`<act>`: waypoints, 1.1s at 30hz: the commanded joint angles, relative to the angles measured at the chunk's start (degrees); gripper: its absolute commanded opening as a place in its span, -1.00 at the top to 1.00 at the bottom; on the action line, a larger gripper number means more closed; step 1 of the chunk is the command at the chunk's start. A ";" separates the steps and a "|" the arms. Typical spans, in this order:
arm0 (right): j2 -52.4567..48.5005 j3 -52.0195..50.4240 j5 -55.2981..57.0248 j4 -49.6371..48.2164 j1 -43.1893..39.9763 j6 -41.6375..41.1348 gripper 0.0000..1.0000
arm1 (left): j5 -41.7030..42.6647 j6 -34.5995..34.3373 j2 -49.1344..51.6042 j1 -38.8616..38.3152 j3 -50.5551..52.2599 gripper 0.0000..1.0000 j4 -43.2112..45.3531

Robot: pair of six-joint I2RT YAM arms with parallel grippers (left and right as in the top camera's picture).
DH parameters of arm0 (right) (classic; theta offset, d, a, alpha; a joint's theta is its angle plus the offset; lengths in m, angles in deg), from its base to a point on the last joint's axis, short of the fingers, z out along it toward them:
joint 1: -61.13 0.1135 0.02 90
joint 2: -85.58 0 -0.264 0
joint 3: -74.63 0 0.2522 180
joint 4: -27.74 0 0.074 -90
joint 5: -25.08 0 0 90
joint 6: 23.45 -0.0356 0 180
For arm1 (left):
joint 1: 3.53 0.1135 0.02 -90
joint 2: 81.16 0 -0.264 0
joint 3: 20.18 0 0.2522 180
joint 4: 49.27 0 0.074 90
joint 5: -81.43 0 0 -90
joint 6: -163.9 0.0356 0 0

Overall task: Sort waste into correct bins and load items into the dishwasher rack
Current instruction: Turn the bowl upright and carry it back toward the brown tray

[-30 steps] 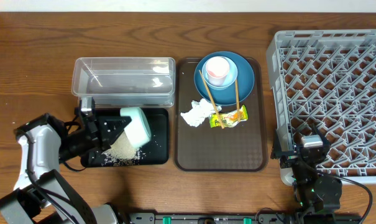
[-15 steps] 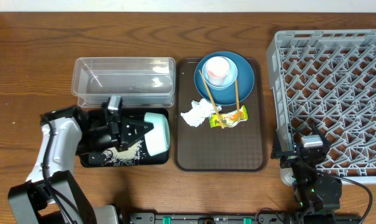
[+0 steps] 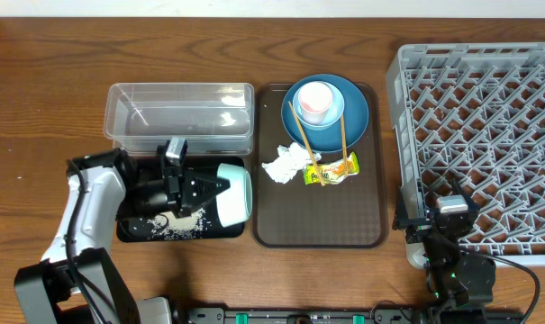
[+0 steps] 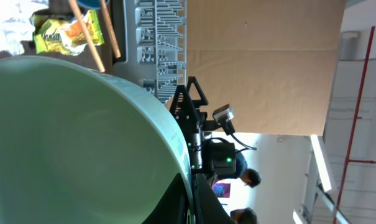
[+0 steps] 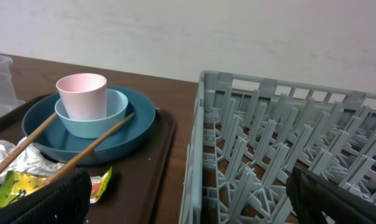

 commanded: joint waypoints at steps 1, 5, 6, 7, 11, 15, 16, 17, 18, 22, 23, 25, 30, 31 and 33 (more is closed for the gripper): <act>0.09 -0.09 0.59 0.24 0.37 -0.22 -0.99 | 1.84 -0.24 0.09 -0.17 -5.68 0.88 -0.15; 0.09 -0.09 0.59 0.24 0.37 -0.22 -0.98 | -3.82 -5.35 0.09 -0.17 -11.67 0.88 1.25; 0.09 -0.09 0.59 0.24 0.37 -0.22 -0.98 | -6.88 -8.70 0.09 -0.17 -13.33 0.88 2.49; 0.09 -0.09 0.59 0.24 0.37 -0.22 -0.99 | -8.96 -11.23 0.07 -0.17 -14.25 0.87 3.43; 0.09 -0.09 0.59 0.24 0.37 -0.22 -0.98 | -20.70 -24.96 -1.11 -0.31 -16.17 0.88 9.86; 0.07 -0.09 0.59 0.24 0.37 -0.22 -0.99 | -31.04 -32.20 -3.93 -2.16 -16.17 0.88 13.29; 0.07 -0.09 0.59 0.24 0.37 -0.22 -0.98 | -32.61 -33.20 -4.68 -2.99 -16.17 0.88 13.81; 0.09 -0.09 0.59 0.24 0.37 -0.22 -0.99 | -34.32 -34.40 -5.57 -4.15 -16.17 0.89 14.32; 0.09 -0.09 0.59 0.24 0.37 -0.22 -0.98 | -35.56 -35.10 -6.14 -5.01 -16.17 0.88 14.60; 0.09 -0.09 0.59 0.24 0.37 -0.22 -0.98 | -43.06 -39.54 -8.94 -11.15 -16.17 0.88 15.87; 0.09 -0.09 0.57 0.24 0.37 -0.22 -0.99 | -44.76 -40.65 -9.40 -13.03 -16.17 0.87 16.22; 0.09 -0.09 0.59 0.24 0.37 -0.22 -0.98 | -47.41 -42.05 -9.84 -16.57 -16.17 0.88 16.87; 0.09 -0.09 0.59 0.24 0.37 -0.22 -0.99 | -54.71 -45.77 -9.73 -25.97 -16.15 0.88 17.92; 0.07 -0.09 0.59 0.24 0.37 -0.22 -0.98 | -56.50 -46.73 -9.68 -27.63 -16.13 0.87 17.94; 0.07 -0.09 0.59 0.24 0.37 -0.22 -0.99 | -59.80 -48.61 -9.68 -30.75 -16.13 0.88 17.94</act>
